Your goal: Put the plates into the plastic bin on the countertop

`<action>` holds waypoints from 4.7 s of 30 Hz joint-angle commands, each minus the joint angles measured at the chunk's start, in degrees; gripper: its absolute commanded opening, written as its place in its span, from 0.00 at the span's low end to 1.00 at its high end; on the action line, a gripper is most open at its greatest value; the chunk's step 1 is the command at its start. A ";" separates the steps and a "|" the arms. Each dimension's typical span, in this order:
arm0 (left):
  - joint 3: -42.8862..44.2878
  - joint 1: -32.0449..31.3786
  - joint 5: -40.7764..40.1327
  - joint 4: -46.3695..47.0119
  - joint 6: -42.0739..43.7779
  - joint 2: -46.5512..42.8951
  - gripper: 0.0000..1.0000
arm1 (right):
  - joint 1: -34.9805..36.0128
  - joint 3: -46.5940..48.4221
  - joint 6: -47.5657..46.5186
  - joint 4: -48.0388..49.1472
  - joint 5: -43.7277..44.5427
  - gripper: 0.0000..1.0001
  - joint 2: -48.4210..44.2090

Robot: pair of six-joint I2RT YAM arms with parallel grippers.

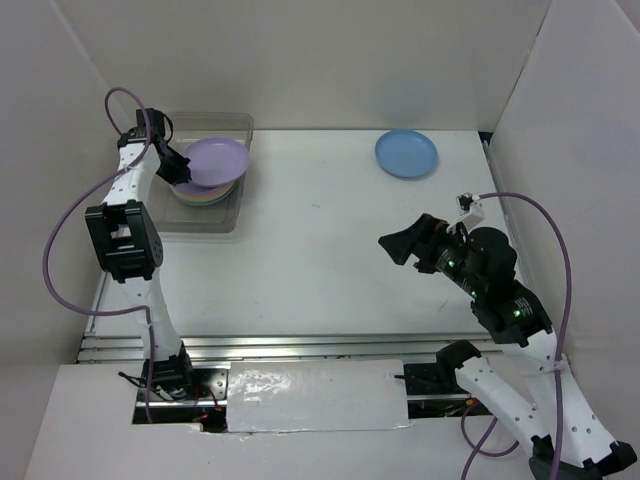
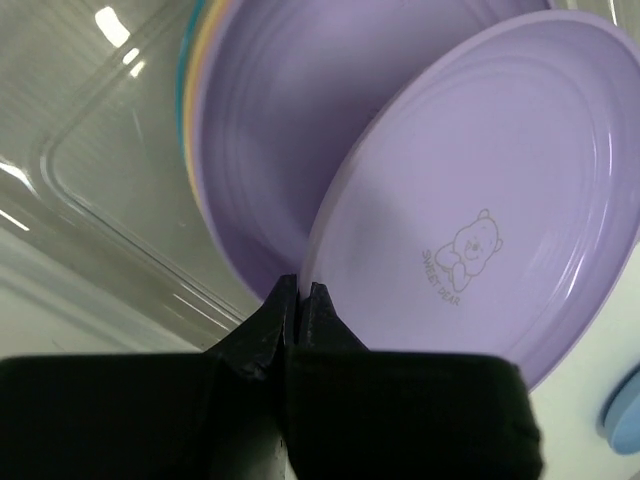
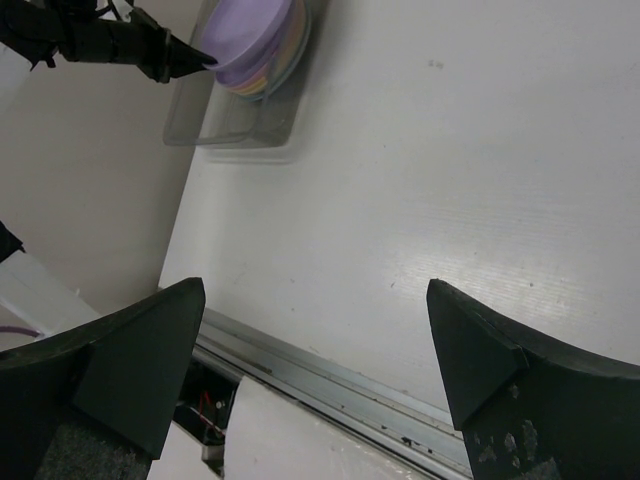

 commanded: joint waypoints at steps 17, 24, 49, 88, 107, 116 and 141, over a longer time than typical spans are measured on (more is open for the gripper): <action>-2.20 3.67 -1.92 2.35 -2.08 -4.99 0.74 | -0.07 0.39 0.37 3.05 -1.42 1.00 1.12; -8.36 2.10 -1.91 3.24 0.02 -15.26 0.99 | -0.15 1.79 -0.07 6.30 0.42 1.00 6.89; -52.39 -20.25 3.98 7.97 22.62 -58.77 0.99 | -30.74 78.41 9.15 -3.96 12.73 1.00 105.52; -37.68 -24.36 11.72 13.52 16.73 -46.15 0.99 | -7.11 47.34 -3.77 -3.64 14.50 0.00 73.56; -24.70 -29.29 3.01 5.86 17.97 -28.63 0.34 | 8.55 25.62 -0.16 5.07 2.54 0.00 47.62; -21.10 -28.08 -3.21 3.23 15.95 -28.63 0.00 | 7.94 24.13 0.54 6.30 1.21 1.00 45.77; -3.34 9.64 5.20 9.81 5.92 -6.22 0.00 | 11.18 7.60 -0.95 8.33 -1.24 1.00 32.15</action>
